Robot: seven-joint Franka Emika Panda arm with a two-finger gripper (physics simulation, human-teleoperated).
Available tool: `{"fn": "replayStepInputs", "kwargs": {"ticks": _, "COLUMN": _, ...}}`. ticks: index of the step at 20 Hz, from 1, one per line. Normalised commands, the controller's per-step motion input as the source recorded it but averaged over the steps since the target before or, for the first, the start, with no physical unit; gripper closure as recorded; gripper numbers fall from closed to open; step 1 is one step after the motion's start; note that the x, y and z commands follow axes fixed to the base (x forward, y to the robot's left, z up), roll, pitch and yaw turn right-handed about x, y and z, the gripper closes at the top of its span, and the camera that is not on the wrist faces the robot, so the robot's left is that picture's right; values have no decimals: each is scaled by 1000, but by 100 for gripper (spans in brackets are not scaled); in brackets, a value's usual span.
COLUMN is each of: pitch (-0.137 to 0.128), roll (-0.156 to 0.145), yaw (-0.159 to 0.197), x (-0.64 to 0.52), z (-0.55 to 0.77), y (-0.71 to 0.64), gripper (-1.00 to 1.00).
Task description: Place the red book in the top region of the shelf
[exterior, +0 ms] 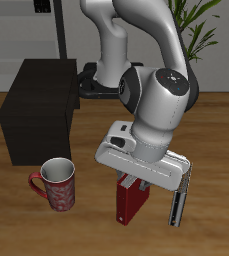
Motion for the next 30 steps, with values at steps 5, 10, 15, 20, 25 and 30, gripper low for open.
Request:
{"fn": "replayStepInputs", "kwargs": {"ticks": 5, "pitch": -100, "roll": -13, "yaw": 84, "x": -423, "z": 535, "y": -56, "gripper": 100}}
{"fn": "replayStepInputs", "kwargs": {"ticks": 10, "pitch": -136, "roll": -12, "yaw": 86, "x": -499, "z": 528, "y": -18, "gripper": 100}}
{"fn": "replayStepInputs", "kwargs": {"ticks": 15, "pitch": -78, "roll": 9, "yaw": 46, "x": -426, "z": 301, "y": 15, "gripper": 100}}
{"fn": "replayStepInputs", "kwargs": {"ticks": 20, "pitch": -15, "roll": 22, "yaw": 37, "x": -422, "z": 159, "y": -17, "gripper": 100}}
{"fn": "replayStepInputs", "kwargs": {"ticks": 25, "pitch": -12, "roll": 6, "yaw": 13, "x": -286, "z": 143, "y": -120, "gripper": 100}}
{"fn": "replayStepInputs", "kwargs": {"ticks": 30, "pitch": -15, "roll": 19, "yaw": 22, "x": -589, "z": 169, "y": 48, "gripper": 100}}
